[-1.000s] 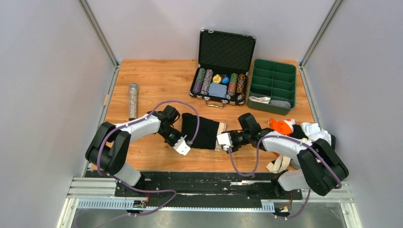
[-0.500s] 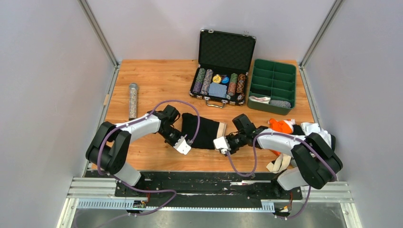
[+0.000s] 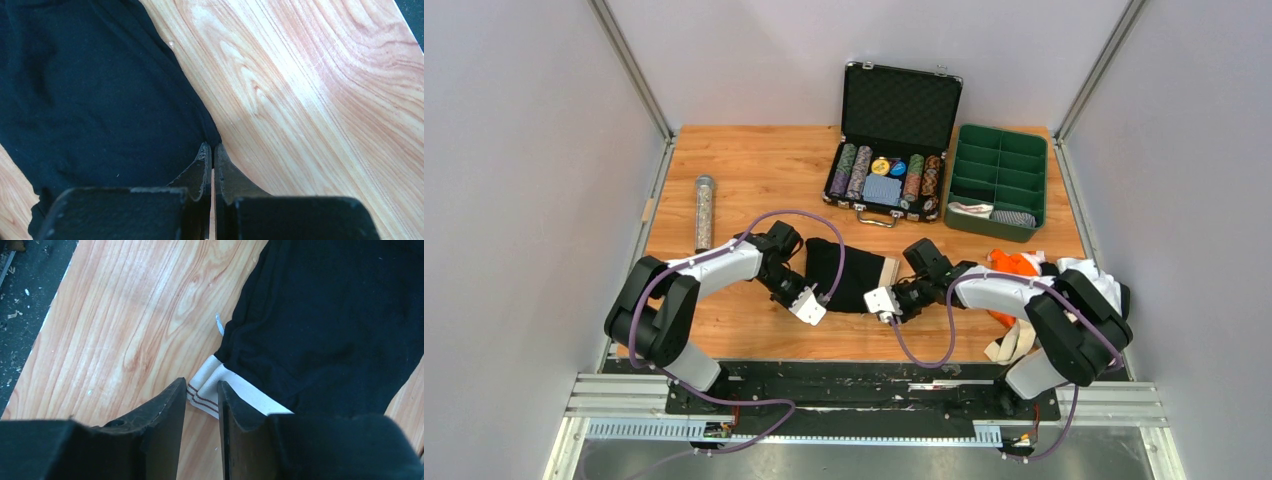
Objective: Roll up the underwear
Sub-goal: Fold the underwear at the center of the board.
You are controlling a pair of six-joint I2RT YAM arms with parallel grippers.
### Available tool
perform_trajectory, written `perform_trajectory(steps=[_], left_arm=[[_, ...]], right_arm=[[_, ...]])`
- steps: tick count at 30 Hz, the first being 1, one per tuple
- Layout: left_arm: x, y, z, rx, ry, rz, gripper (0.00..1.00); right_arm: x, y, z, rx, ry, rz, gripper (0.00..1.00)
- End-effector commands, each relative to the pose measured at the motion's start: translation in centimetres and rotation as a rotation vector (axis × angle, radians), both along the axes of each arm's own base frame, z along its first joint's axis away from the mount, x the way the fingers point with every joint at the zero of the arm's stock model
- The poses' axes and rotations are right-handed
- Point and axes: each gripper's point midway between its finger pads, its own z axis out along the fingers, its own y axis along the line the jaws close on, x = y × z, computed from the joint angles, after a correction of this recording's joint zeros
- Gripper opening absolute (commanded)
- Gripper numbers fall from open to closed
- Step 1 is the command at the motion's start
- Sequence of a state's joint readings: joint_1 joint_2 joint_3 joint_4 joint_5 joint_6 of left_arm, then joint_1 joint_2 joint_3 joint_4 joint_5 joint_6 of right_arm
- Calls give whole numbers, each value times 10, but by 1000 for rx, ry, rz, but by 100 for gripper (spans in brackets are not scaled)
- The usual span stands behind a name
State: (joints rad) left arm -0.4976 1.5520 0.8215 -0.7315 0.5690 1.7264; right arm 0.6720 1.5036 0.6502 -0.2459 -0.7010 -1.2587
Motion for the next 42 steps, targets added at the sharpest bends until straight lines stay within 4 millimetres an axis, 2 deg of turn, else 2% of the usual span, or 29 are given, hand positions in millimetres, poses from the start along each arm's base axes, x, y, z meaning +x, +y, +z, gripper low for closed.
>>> perform_trajectory(steps=[1,4,6,9,12,14,17,21,25,28,31,35,42], left_arm=[[-7,6,-1,36,37,18,0],[-6,6,0,35,33,21,0],[-6,6,0,33,30,20,0],[-6,6,2,32,27,21,0],[-7,7,8,33,28,34,0],[-11,8,15,27,34,35,0],[-21,6,28,-3,54,40,0],[-37,6,41,-9,144,48,0],[-51,5,55,5,253,56,0],[-72,11,58,57,367,44,0],[-81,14,59,97,455,51,0],[-73,8,62,108,488,85,0],[-45,-13,70,109,553,148,0]], right_arm=[[0,-10,-16,-110,8,-8,29],[-4,-20,-25,-163,-7,9,23],[-7,-28,-33,-200,-22,25,7],[-4,-31,-34,-225,-25,-7,0],[2,-27,-13,-186,-32,-61,0],[-3,-23,7,-134,-15,-61,0],[-14,-22,25,-81,19,-65,0],[-21,-28,36,-57,66,-96,0],[-38,-32,42,-46,142,-103,0],[-53,-35,47,-49,224,-110,0],[-61,-39,50,-58,293,-133,0],[-60,-46,49,-74,384,-187,0],[-34,-49,61,-90,577,-276,0]])
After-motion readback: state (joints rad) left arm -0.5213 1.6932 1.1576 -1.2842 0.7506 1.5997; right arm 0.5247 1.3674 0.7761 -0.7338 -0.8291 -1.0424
